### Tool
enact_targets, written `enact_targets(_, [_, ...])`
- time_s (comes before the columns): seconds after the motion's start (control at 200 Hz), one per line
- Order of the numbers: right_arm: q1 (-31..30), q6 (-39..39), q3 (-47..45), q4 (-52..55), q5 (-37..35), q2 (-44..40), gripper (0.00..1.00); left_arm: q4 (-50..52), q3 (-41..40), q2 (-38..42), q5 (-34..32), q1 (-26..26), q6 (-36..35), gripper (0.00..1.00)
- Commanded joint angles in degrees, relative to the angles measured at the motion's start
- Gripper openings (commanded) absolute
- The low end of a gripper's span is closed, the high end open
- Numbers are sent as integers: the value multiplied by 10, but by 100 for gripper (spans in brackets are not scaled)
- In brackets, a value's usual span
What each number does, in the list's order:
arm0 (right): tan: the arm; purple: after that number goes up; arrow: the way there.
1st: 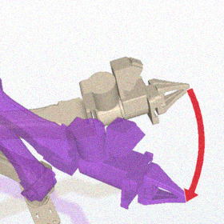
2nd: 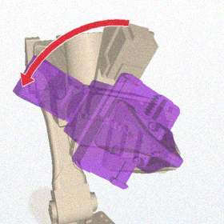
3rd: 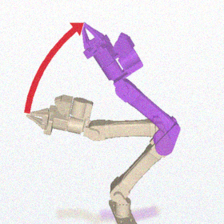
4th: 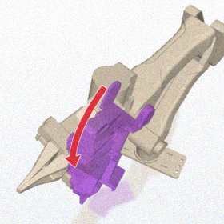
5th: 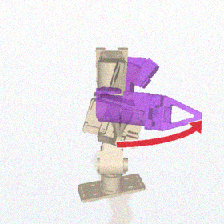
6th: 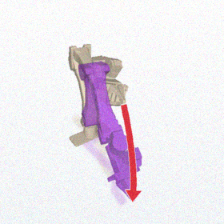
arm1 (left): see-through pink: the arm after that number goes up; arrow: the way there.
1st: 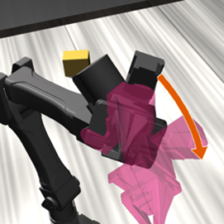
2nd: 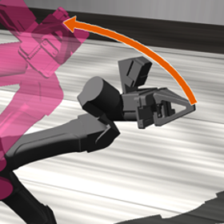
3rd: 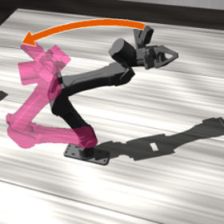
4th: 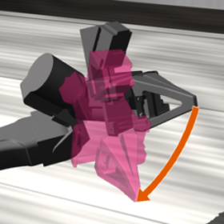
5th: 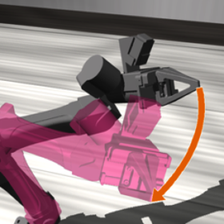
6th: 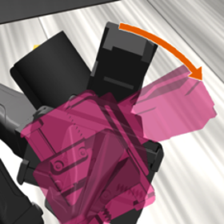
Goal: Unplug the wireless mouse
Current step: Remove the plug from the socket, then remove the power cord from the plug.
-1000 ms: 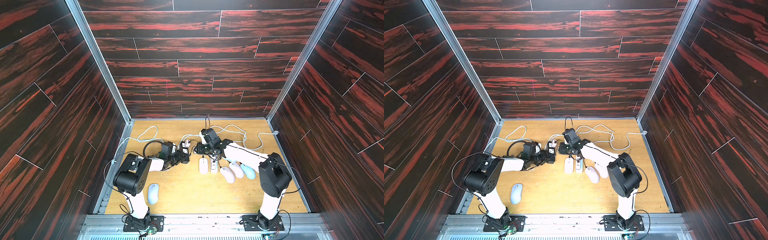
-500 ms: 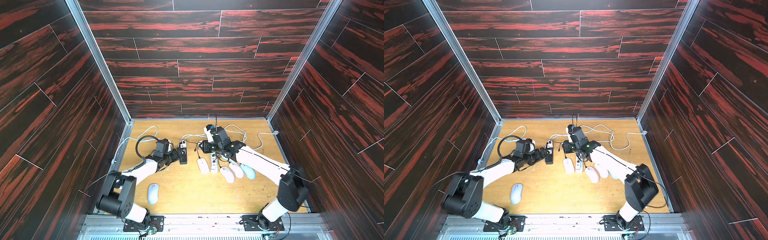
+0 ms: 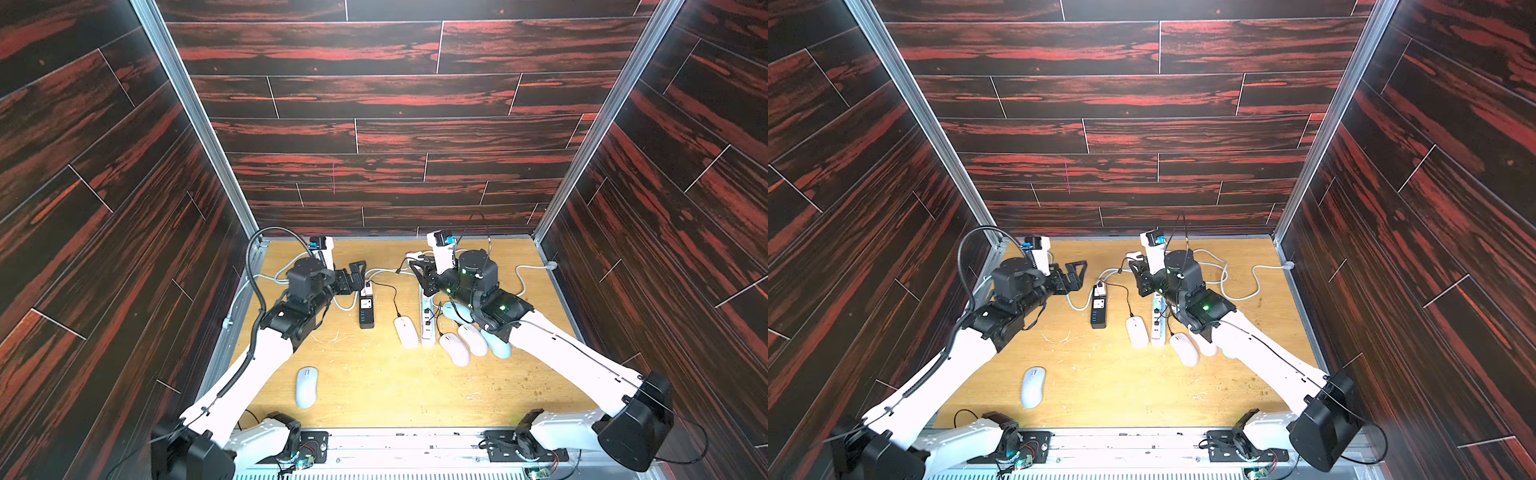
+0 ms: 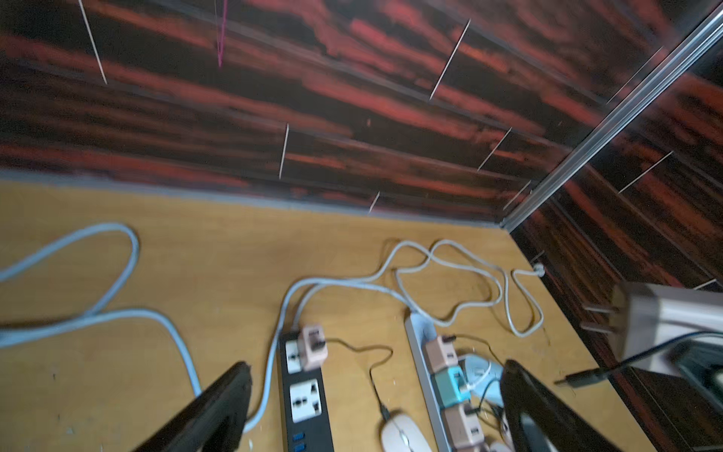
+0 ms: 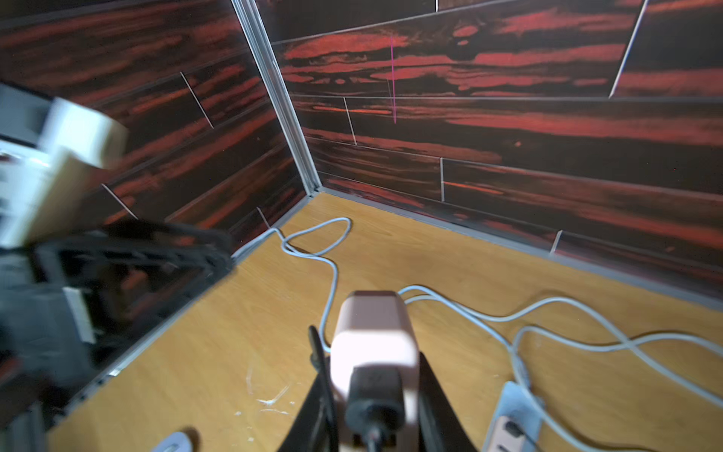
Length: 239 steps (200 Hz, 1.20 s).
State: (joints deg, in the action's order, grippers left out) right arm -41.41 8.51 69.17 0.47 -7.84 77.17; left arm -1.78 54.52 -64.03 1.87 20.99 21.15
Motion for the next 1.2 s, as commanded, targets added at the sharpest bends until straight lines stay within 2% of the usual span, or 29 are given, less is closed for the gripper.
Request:
enact_targets(0.0, [-1,-70,50,38,-31,3,0,-123,-25,23,20,2,-112,97])
enact_targets(0.05, [2,-75,49,47,-21,-9,0,-127,-15,24,60,5,-174,97])
enact_targets(0.09, [4,-85,45,49,-3,-20,0,-112,-3,23,76,9,-216,93])
enact_targets(0.286, [8,-177,16,52,85,-75,0,-98,30,20,89,39,-373,90])
enact_targets(0.336, [10,-174,11,45,99,-88,0,-82,43,17,93,53,-419,87])
enact_targets(0.451, [25,-137,11,30,174,-102,0,-65,55,13,121,81,-519,87])
enact_targets(0.536, [27,-121,16,23,207,-100,0,-71,51,13,144,96,-567,88])
enact_targets(0.721, [27,-94,35,30,271,-92,0,-107,49,5,152,113,-587,86])
enact_targets(0.927, [27,-63,47,36,333,-75,0,-102,55,-2,180,124,-615,79])
enact_targets(1.192, [27,-32,63,39,342,-48,0,-107,55,1,218,142,-609,73])
